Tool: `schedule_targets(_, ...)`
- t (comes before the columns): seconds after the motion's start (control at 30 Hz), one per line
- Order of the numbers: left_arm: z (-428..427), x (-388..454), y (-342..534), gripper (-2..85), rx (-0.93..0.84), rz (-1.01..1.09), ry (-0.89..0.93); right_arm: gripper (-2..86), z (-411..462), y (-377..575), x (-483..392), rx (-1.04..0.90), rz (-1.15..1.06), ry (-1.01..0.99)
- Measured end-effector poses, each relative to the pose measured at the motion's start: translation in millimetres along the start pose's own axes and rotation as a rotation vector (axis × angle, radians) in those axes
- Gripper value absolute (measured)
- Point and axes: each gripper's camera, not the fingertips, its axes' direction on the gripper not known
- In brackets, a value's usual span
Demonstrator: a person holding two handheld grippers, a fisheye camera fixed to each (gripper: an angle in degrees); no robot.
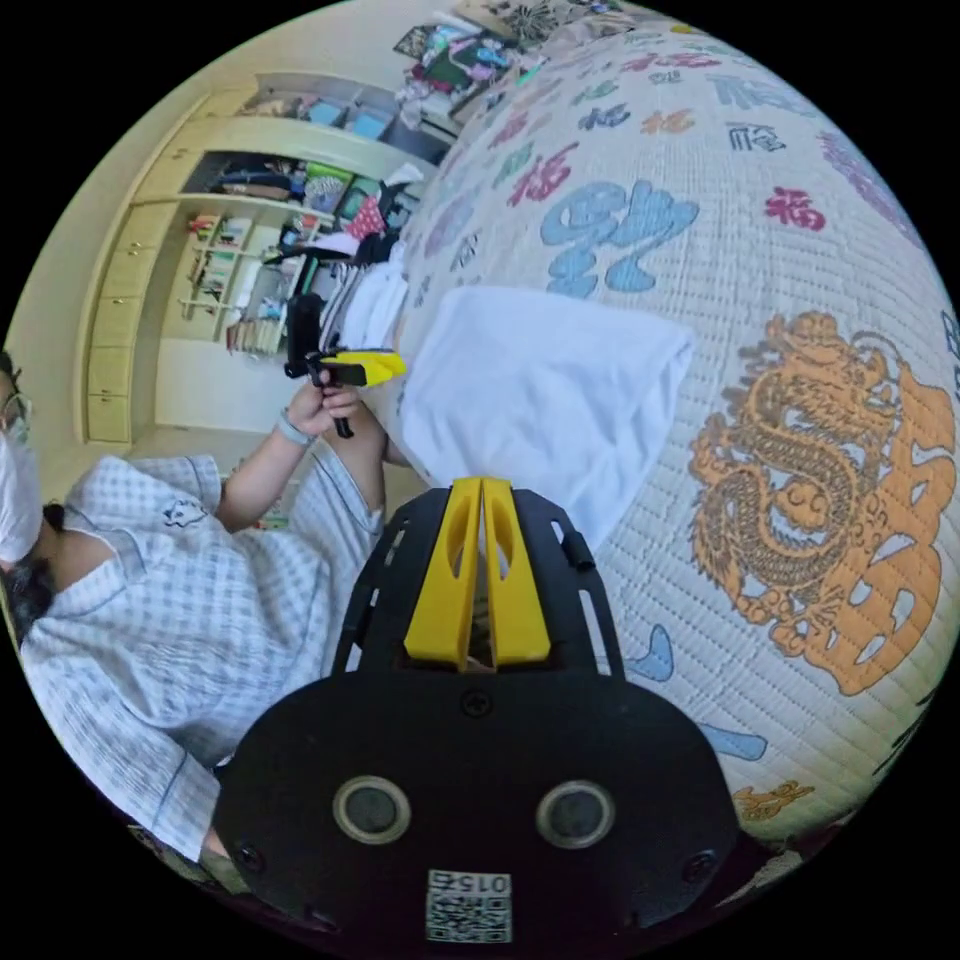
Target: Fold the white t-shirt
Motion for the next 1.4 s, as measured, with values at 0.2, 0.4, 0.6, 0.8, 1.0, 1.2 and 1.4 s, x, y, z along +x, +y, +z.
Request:
schedule_targets(0.2,-6.7,2.1,30.4,0.0,-0.091,-0.037,-0.096,-0.3,64.2,1.9,35.1,-0.167,0.026,0.09)
schedule_targets(0.4,-87.5,-12.9,49.2,9.0,0.054,-0.149,0.082,8.6,32.5,24.9,100.0,0.142,0.094,-0.164)
schedule_targets(0.6,-140.5,-41.4,51.4,15.4,0.022,-0.184,0.168,13.8,53.5,14.4,176.4,0.191,0.145,-0.213)
schedule_targets(0.8,-138.5,-14.7,34.4,14.2,-0.058,-0.099,0.31,12.7,121.3,-25.2,215.1,0.193,0.082,-0.333)
schedule_targets(1.0,-168.6,7.0,42.4,5.6,-0.093,-0.138,0.368,5.1,185.5,-45.8,250.1,0.159,0.088,-0.448)
schedule_targets(1.2,-264.6,80.0,84.1,4.4,0.058,-0.059,0.298,3.6,221.9,-67.2,224.1,0.141,-0.022,-0.303)
schedule_targets(1.4,-412.4,148.4,186.5,4.2,0.455,-0.092,0.234,3.1,292.8,-173.9,149.0,-0.028,-0.268,-0.275)
